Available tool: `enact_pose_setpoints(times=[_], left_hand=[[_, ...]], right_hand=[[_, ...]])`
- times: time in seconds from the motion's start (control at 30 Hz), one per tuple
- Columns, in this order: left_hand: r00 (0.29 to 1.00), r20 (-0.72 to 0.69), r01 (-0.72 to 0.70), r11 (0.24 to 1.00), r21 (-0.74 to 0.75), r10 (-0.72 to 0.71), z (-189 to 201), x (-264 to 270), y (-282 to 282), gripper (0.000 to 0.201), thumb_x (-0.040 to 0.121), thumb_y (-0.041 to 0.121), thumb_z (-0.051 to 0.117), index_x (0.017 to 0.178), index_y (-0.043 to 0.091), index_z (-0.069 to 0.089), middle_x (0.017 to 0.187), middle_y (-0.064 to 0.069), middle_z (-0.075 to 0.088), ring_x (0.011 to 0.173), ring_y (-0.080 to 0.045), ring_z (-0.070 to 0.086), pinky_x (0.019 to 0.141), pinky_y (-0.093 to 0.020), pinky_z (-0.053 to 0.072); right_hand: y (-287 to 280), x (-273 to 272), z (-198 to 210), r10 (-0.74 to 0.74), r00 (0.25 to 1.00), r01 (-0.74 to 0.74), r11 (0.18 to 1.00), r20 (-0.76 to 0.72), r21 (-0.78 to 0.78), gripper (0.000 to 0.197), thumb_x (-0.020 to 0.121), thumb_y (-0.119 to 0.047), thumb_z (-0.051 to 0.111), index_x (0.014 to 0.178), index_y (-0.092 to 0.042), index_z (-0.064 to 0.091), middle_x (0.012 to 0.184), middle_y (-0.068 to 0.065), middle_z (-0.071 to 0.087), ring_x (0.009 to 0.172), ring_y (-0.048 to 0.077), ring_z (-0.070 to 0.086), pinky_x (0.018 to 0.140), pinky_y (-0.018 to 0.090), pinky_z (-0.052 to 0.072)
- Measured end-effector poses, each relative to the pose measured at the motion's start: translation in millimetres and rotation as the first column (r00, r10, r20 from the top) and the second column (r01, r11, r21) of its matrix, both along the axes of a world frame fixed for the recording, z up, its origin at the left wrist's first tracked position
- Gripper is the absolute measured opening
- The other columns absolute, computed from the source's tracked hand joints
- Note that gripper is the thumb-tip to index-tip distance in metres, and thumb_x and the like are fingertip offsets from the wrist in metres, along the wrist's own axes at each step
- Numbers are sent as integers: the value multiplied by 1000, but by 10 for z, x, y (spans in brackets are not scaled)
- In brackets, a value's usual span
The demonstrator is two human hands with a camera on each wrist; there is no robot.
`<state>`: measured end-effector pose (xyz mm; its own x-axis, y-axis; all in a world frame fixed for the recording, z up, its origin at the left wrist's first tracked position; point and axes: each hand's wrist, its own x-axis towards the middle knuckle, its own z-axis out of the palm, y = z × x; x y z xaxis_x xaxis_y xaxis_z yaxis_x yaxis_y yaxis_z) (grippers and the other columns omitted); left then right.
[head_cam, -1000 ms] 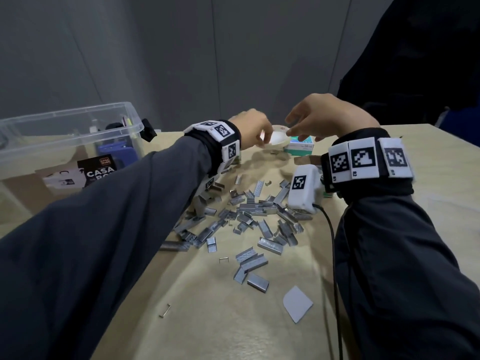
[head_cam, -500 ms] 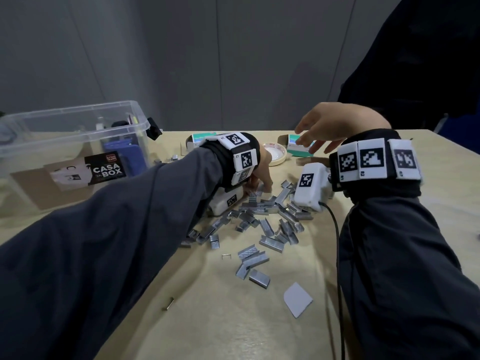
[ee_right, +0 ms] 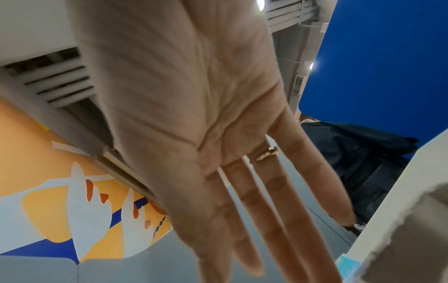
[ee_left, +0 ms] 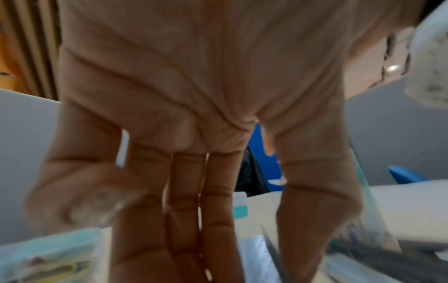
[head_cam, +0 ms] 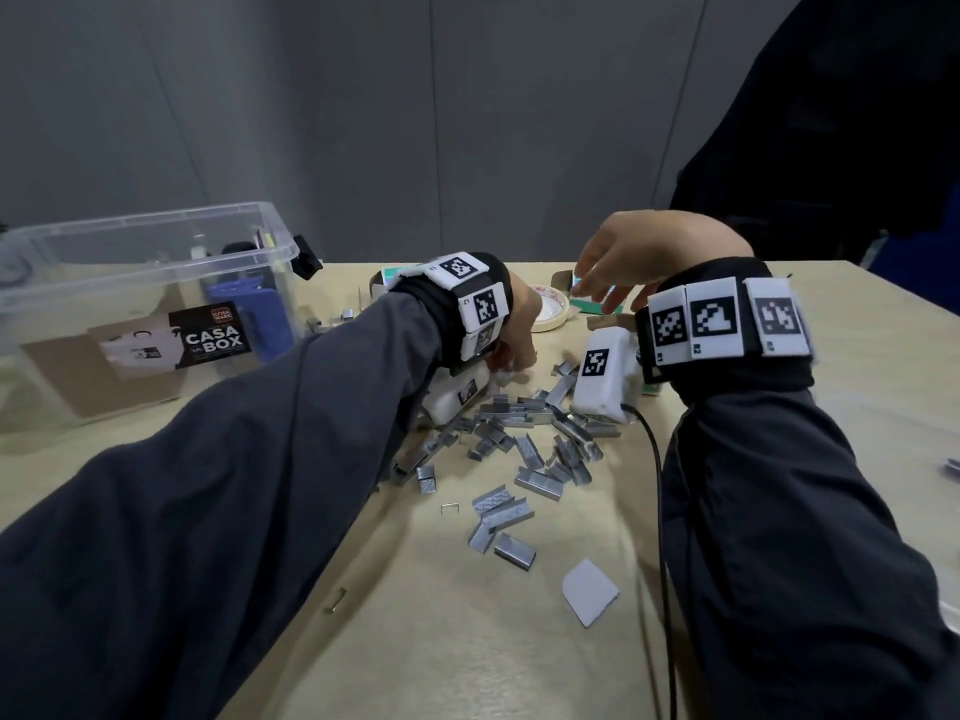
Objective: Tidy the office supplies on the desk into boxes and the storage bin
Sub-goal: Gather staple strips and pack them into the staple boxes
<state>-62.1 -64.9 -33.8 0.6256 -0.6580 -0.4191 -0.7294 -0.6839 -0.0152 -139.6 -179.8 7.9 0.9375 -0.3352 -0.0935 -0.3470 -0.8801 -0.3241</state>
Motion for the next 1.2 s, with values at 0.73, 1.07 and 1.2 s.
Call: enact_pose_setpoints(times=[0.73, 1.07, 1.2], left_hand=[[768, -622, -546, 661, -514, 151, 111, 162, 1272, 16, 79, 2, 74, 91, 0, 64, 87, -21, 72, 69, -20, 73, 58, -22, 59], [713, -695, -685, 310, -659, 99, -6, -41, 1685, 22, 81, 2, 68, 103, 0, 68, 84, -13, 72, 64, -13, 72, 49, -13, 51], [683, -729, -716, 230, -659, 38, -93, -75, 1786, 20, 78, 5, 71, 97, 3, 71, 83, -12, 74, 67, -11, 72, 51, -12, 51]], right_hand=[[467, 115, -466, 250, 897, -391, 834, -365, -390, 13, 66, -15, 83, 72, -25, 76, 73, -7, 69, 83, 20, 68, 70, 32, 57], [410, 51, -484, 307, 880, -432, 834, -361, -343, 16, 65, -29, 87, 76, -28, 75, 79, -12, 69, 79, 5, 59, 79, 31, 54], [401, 44, -485, 363, 877, -453, 842, -314, -293, 10, 71, -29, 83, 71, -26, 74, 69, -14, 68, 75, 8, 63, 72, 28, 52]])
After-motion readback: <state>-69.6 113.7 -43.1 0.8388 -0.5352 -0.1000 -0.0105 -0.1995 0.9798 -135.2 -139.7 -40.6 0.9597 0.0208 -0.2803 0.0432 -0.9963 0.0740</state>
